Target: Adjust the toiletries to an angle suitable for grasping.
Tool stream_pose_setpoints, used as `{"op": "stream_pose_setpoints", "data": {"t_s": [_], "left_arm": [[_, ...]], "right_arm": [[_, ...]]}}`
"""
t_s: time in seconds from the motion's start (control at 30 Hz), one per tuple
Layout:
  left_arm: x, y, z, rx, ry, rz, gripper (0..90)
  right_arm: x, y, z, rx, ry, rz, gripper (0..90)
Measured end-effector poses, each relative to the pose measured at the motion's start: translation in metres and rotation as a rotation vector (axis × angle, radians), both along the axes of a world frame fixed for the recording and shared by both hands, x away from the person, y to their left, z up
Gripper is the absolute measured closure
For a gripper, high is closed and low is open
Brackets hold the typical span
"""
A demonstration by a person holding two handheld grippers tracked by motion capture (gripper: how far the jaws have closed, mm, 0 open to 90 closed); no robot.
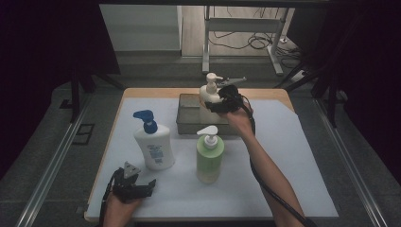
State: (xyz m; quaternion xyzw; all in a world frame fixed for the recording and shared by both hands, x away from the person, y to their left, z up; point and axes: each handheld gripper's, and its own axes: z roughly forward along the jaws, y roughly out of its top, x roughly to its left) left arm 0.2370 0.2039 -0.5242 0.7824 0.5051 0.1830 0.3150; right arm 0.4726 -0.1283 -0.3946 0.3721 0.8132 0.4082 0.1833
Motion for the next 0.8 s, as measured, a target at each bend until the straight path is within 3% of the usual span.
{"op": "stream_pose_setpoints", "data": {"t_s": [0.37, 0.47, 0.8], "left_arm": [[0.0, 0.0, 0.0, 0.0, 0.0, 0.0, 10.9], [0.0, 0.0, 0.0, 0.0, 0.0, 0.0, 10.9], [0.0, 0.0, 0.0, -0.001, -0.001, 0.0, 10.9]], "right_arm": [[-0.001, -0.007, -0.005, 0.018, 0.01, 0.011, 35.8], [-0.001, -0.009, -0.008, 0.029, 0.02, 0.048, 33.4], [-0.008, -0.015, -0.007, 0.009, -0.006, 0.074, 29.0]]}}
